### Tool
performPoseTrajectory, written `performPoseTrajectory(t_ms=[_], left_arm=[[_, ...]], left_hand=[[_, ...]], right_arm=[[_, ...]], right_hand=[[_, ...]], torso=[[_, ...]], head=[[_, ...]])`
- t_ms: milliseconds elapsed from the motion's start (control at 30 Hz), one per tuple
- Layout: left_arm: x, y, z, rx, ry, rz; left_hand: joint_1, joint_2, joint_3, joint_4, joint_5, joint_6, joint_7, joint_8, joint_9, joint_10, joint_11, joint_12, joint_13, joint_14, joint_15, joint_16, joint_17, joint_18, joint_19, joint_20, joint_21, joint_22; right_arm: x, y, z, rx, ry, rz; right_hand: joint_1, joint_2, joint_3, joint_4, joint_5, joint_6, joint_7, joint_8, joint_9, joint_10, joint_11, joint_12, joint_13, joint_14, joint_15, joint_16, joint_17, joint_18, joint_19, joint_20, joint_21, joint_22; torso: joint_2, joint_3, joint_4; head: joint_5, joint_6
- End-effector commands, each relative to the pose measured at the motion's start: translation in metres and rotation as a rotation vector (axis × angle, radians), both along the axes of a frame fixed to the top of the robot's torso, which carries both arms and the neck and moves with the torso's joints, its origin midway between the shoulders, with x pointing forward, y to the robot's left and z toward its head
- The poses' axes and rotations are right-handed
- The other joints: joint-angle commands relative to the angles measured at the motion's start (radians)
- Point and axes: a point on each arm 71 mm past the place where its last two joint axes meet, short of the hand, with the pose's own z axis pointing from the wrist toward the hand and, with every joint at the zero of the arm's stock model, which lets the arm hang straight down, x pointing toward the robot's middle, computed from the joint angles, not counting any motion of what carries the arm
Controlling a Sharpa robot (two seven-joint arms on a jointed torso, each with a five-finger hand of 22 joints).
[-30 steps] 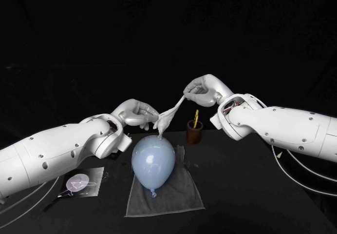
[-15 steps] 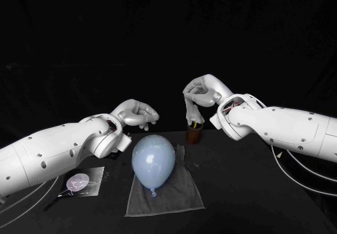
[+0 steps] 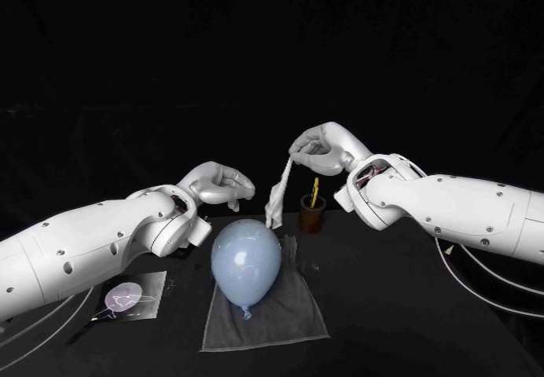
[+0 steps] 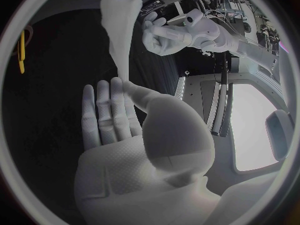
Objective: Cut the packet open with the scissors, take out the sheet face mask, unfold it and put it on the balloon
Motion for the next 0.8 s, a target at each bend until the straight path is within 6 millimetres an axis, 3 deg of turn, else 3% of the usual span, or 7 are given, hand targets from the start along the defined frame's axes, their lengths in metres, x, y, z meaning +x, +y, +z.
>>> performPoseTrajectory(t_ms=[33, 100, 233, 367, 467, 800], left_arm=[[-0.002, -0.010, 0.004, 0.006, -0.063, -0.044], [-0.004, -0.016, 0.003, 0.012, -0.076, -0.074], [-0.008, -0.024, 0.000, 0.017, -0.083, -0.129], [-0.009, -0.031, -0.003, 0.017, -0.087, -0.154], [-0.009, -0.034, -0.007, 0.018, -0.084, -0.161], [-0.009, -0.038, -0.018, 0.027, -0.066, -0.152]], left_hand=[[-0.043, -0.045, -0.049, 0.021, 0.003, -0.057, 0.017, -0.053, -0.039, -0.043, 0.027, -0.031, -0.018, -0.054, 0.027, -0.044, -0.019, -0.006, -0.039, 0.021, -0.056, -0.032], [-0.064, -0.081, -0.094, 0.037, 0.001, -0.078, 0.035, -0.075, -0.054, -0.082, 0.046, -0.054, -0.031, -0.100, 0.047, -0.084, -0.036, -0.010, -0.062, 0.038, -0.105, -0.061], [-0.071, -0.100, -0.174, 0.068, 0.001, -0.095, 0.044, -0.099, -0.075, -0.118, 0.059, -0.079, -0.054, -0.137, 0.062, -0.125, -0.056, -0.001, -0.064, 0.065, -0.183, -0.114], [-0.044, -0.085, -0.250, 0.095, 0.000, -0.122, 0.052, -0.122, -0.098, -0.150, 0.072, -0.107, -0.081, -0.157, 0.075, -0.145, -0.067, 0.010, -0.049, 0.087, -0.240, -0.154], [0.002, -0.057, -0.346, 0.126, 0.001, -0.134, 0.062, -0.133, -0.119, -0.155, 0.078, -0.116, -0.105, -0.155, 0.080, -0.144, -0.071, 0.014, -0.018, 0.094, -0.280, -0.186], [0.054, -0.035, -0.414, 0.146, 0.001, -0.117, 0.065, -0.124, -0.132, -0.148, 0.078, -0.110, -0.120, -0.142, 0.078, -0.129, -0.069, 0.014, 0.012, 0.089, -0.295, -0.201]], right_arm=[[-0.002, 0.000, 0.005, 0.024, -0.024, -0.010], [-0.004, 0.003, 0.007, 0.042, -0.029, -0.004], [-0.011, 0.011, 0.012, 0.080, -0.038, 0.016], [-0.018, 0.017, 0.017, 0.111, -0.049, 0.035], [-0.023, 0.020, 0.021, 0.135, -0.060, 0.041], [-0.024, 0.020, 0.028, 0.269, -0.071, 0.001]], right_hand=[[0.013, 0.002, 0.006, -0.001, 0.004, 0.008, -0.001, 0.014, 0.107, -0.008, 0.002, 0.007, 0.001, 0.006, 0.002, 0.006, -0.002, 0.015, 0.006, -0.001, 0.007, 0.001], [0.014, 0.002, 0.006, -0.001, 0.004, 0.008, -0.001, 0.014, 0.107, -0.008, 0.002, 0.007, 0.001, 0.006, 0.002, 0.006, -0.002, 0.015, 0.006, -0.001, 0.007, 0.001], [0.014, 0.003, 0.006, -0.001, 0.004, 0.008, -0.001, 0.014, 0.107, -0.008, 0.002, 0.007, 0.001, 0.006, 0.002, 0.006, -0.002, 0.015, 0.006, -0.001, 0.007, 0.001], [0.014, 0.003, 0.007, -0.001, 0.004, 0.008, -0.001, 0.014, 0.107, -0.008, 0.002, 0.008, 0.001, 0.006, 0.002, 0.006, -0.002, 0.015, 0.005, -0.001, 0.007, 0.001], [0.014, 0.003, 0.007, -0.001, 0.004, 0.008, -0.001, 0.014, 0.107, -0.008, 0.002, 0.008, 0.001, 0.006, 0.002, 0.006, -0.002, 0.015, 0.005, -0.001, 0.007, 0.001], [0.014, 0.003, 0.007, -0.002, 0.004, 0.007, -0.001, 0.015, 0.107, -0.009, 0.002, 0.008, 0.002, 0.006, 0.002, 0.006, -0.003, 0.015, 0.005, -0.001, 0.008, 0.002]], torso=[[0.001, -0.0019, 0.0018], [0.002, -0.0016, 0.0017], [0.002, -0.0015, 0.0010], [0.002, -0.0020, 0.0011], [0.000, -0.0029, -0.0004], [0.002, -0.0005, 0.0009]], head=[[0.005, 0.004], [0.009, 0.007], [0.005, 0.008], [0.005, 0.009], [0.002, 0.010], [0.009, 0.013]])
